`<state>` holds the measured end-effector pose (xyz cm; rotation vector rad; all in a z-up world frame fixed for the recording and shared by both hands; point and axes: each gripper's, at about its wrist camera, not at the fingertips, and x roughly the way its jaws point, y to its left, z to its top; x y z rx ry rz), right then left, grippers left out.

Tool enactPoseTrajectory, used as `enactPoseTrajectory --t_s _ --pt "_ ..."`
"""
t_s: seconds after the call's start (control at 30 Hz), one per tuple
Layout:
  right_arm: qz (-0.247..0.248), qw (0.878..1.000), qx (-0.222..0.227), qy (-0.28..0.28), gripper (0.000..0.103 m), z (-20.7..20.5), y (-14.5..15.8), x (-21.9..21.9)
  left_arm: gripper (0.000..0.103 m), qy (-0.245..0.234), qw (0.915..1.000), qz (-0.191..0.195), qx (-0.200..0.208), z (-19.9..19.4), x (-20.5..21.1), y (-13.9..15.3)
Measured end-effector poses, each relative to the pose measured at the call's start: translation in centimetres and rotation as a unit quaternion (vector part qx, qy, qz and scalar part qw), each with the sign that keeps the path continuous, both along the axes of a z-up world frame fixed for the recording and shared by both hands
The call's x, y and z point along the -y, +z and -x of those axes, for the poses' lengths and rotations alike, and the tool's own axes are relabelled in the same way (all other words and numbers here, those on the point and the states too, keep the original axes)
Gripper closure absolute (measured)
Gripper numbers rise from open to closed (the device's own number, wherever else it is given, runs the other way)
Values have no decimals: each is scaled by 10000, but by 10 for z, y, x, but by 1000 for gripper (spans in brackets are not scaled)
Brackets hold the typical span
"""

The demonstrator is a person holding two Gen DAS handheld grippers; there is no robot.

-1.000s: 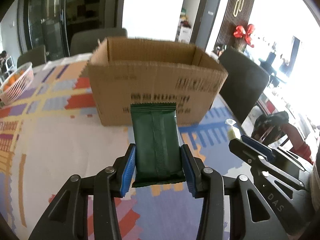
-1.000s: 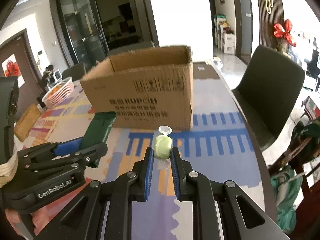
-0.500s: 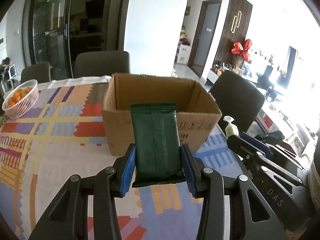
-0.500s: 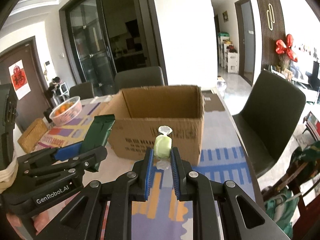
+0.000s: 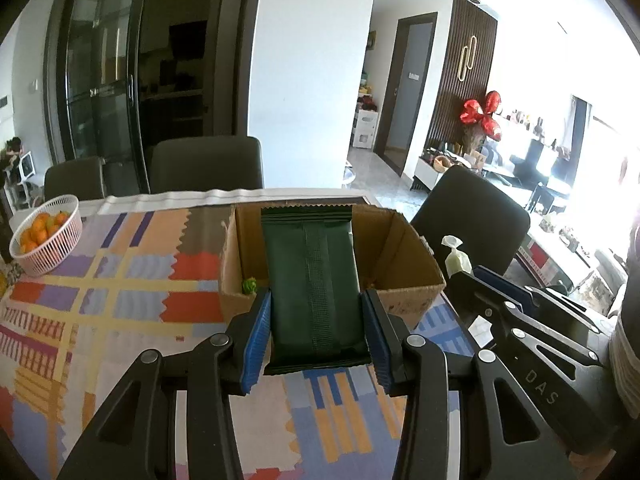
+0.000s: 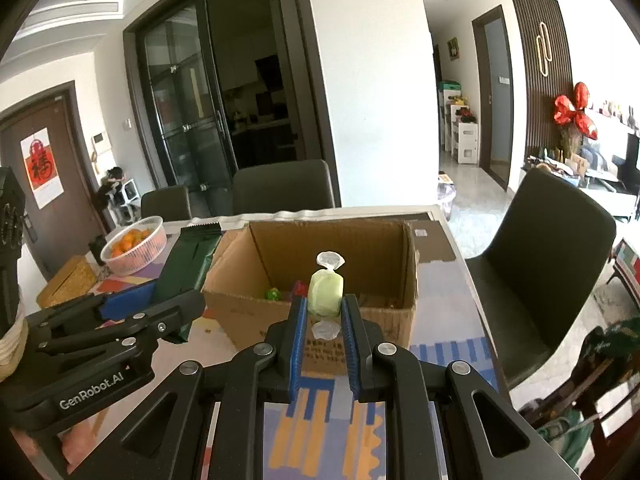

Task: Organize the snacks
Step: 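Carry both items over the box and open both tools to drop them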

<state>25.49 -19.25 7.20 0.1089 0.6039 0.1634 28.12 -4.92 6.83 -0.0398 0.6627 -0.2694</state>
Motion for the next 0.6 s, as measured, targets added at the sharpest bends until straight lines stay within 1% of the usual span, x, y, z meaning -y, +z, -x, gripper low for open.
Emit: enactPoseTrajectory --t_s 0.23,0.6 --pt "96 9999 69 -29 84 -16 11 -1 59 -43 10000 -74 34 -19 2 12" --pt "234 9997 60 -17 84 -44 18 -3 59 -73 9998 -151 -106 -54 4 13"
